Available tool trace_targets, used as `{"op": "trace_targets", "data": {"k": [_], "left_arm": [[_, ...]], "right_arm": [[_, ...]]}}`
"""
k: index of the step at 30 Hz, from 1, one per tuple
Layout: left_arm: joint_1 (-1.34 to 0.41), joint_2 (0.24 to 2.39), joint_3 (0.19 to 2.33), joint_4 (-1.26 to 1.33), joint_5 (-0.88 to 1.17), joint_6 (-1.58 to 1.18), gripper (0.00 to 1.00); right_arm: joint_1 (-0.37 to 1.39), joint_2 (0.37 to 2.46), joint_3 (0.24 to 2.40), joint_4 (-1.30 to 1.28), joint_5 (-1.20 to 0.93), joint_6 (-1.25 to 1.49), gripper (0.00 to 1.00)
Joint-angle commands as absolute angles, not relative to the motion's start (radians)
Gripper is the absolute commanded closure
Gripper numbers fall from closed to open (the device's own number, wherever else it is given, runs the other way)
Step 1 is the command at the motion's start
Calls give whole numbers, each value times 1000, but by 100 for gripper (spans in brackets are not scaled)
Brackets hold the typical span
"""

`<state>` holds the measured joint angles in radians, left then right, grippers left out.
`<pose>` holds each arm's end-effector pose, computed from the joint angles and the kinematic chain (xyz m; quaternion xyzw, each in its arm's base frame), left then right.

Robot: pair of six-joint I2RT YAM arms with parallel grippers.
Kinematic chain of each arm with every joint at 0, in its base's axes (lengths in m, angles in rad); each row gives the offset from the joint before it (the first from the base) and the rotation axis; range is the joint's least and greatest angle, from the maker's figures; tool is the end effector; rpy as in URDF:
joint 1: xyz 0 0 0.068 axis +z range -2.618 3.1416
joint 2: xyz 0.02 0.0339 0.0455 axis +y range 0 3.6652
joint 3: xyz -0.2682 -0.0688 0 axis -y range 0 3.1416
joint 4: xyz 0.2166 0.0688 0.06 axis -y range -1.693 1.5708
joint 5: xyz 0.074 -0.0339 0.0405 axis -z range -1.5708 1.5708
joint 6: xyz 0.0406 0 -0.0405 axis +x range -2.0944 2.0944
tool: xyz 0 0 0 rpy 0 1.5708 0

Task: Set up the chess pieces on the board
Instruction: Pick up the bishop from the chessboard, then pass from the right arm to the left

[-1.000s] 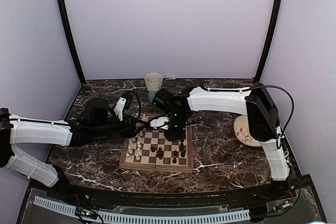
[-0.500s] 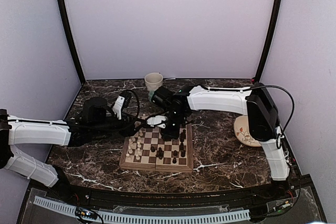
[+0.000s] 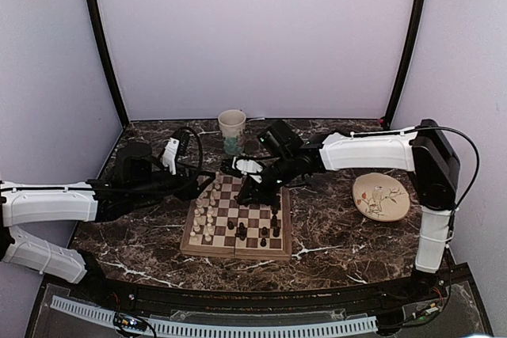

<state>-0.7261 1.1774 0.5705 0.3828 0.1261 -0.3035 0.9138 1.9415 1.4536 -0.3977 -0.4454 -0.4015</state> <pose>0.1766 -0.1637 0.2616 0.2020 0.7546 -0.3493 0.5175 0.2345 0.3327 0.2293 -0.6202 0.6817 0.2842 0.2642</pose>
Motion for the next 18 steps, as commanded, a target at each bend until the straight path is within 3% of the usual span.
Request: {"op": "trace_targets", "data": {"k": [1,10,18], "left_arm": [[-721,1162,584,320,132,-304,44],[-709,1269,633,270,290,-427,42],[-709,1354,660,385,387,-573,46]], "right_arm": [[895,1952,1441,-187,-616,-300,93],[866,1914,1371,-106,-637,-259,92],[864,1931,1351,-33,-610,-230,92]]}}
